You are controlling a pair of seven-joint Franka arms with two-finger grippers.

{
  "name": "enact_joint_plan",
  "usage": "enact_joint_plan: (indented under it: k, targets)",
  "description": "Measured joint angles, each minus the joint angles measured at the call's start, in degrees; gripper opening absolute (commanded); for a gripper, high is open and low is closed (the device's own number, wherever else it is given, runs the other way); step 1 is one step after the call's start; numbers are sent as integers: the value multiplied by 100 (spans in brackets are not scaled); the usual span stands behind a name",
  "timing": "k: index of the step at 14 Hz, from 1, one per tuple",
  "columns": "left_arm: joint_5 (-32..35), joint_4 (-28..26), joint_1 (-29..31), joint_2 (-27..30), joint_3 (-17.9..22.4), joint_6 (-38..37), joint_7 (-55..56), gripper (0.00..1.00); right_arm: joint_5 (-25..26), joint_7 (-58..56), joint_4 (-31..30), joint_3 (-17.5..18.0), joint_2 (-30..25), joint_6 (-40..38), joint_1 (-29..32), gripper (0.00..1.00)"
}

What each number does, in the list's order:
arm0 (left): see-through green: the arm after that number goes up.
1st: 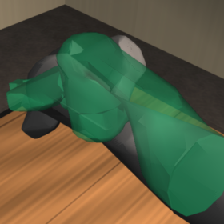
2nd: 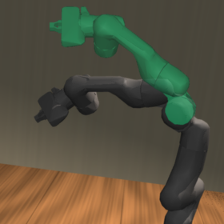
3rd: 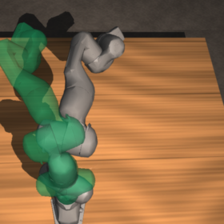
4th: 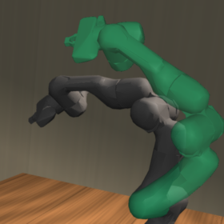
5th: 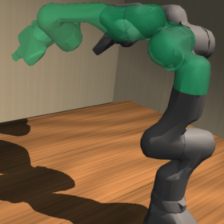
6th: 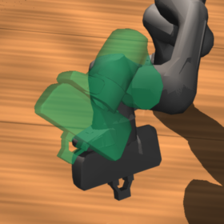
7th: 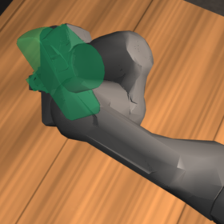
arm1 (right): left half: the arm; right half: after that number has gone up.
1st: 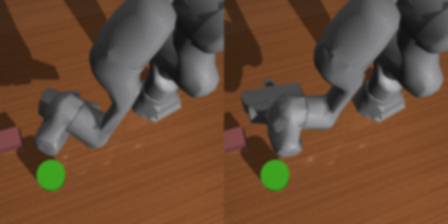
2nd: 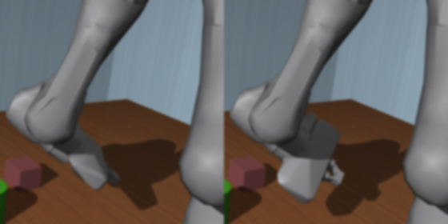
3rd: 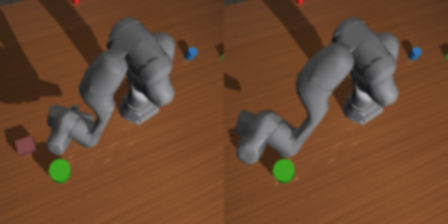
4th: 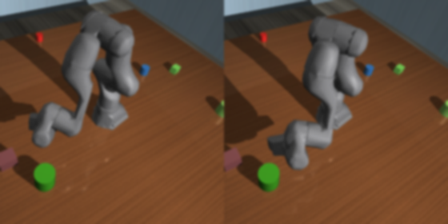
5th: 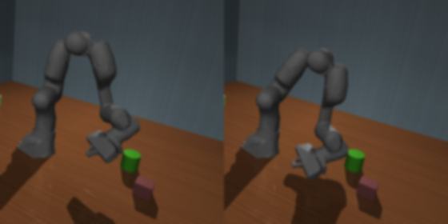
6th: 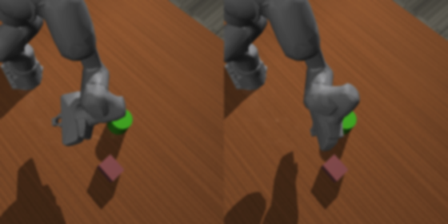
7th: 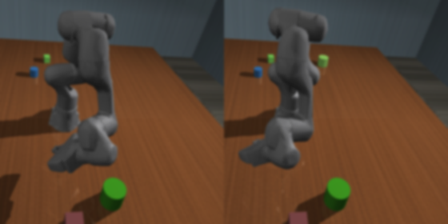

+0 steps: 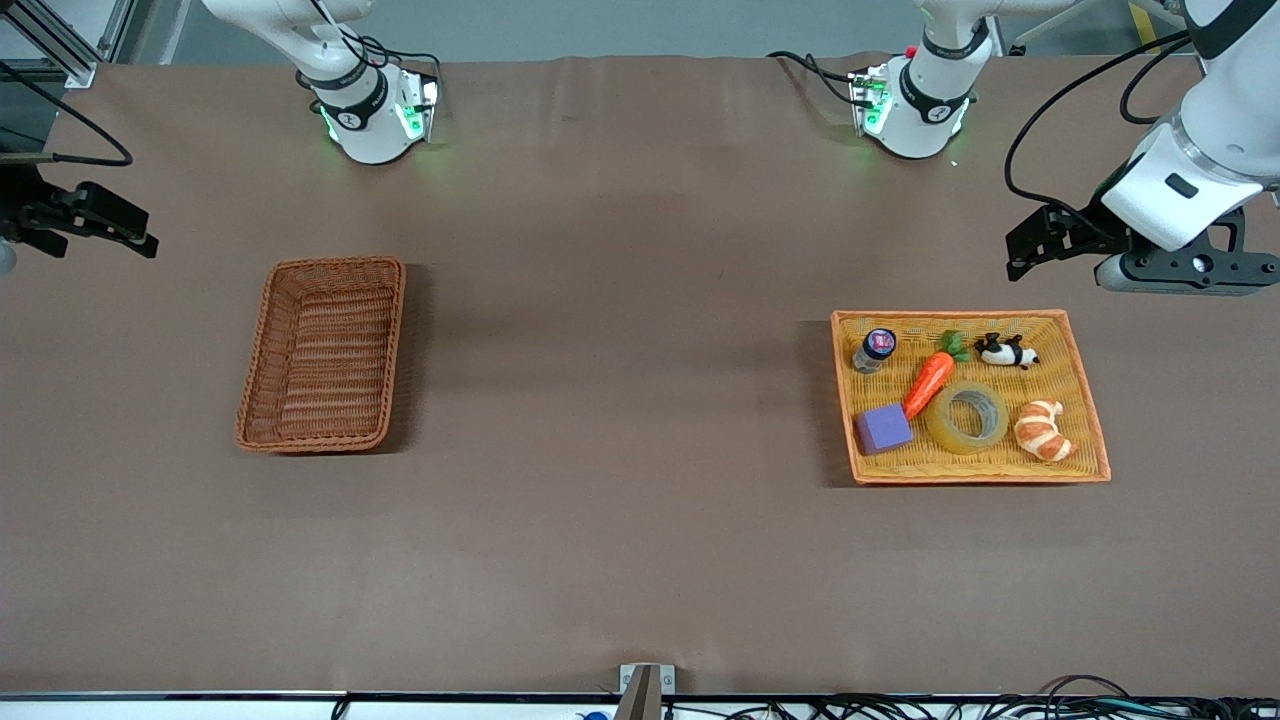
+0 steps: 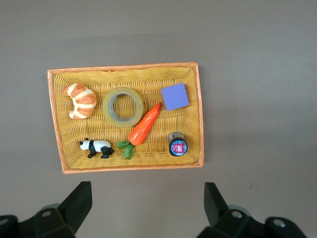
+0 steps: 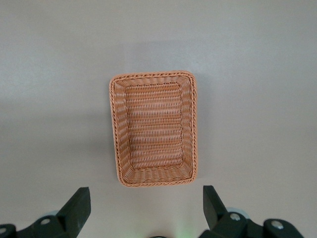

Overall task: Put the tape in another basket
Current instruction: 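Move the left gripper over the yellow tape roll in the basket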

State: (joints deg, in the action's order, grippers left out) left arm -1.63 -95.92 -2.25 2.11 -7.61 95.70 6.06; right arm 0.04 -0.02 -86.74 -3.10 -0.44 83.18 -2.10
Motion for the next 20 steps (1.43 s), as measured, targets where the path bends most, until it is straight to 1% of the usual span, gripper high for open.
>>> enact_joint_plan:
  k: [8, 11, 13, 14, 17, 20]
  targets:
    - [64, 60, 6, -3, 9, 0, -3, 100, 0, 0, 0, 0, 0, -1, 0, 100]
    - [163, 59, 7, -142, 46, -4, -3, 98, 0, 0, 0, 0, 0, -1, 0, 100]
    - [271, 56, 8, -404, 137, 1, -4, 98, 0, 0, 0, 0, 0, -3, 0, 100]
    - [282, 56, 8, -572, 214, 37, -5, 100, 0, 0, 0, -1, 0, -3, 0, 100]
    - [287, 45, 21, -1148, 516, 621, -62, 100, 0, 0, 0, -1, 0, -4, 0, 100]
    - [287, -4, 38, -1740, 628, 1110, -77, 100, 0, 0, -2, -1, 0, -7, 0, 100]
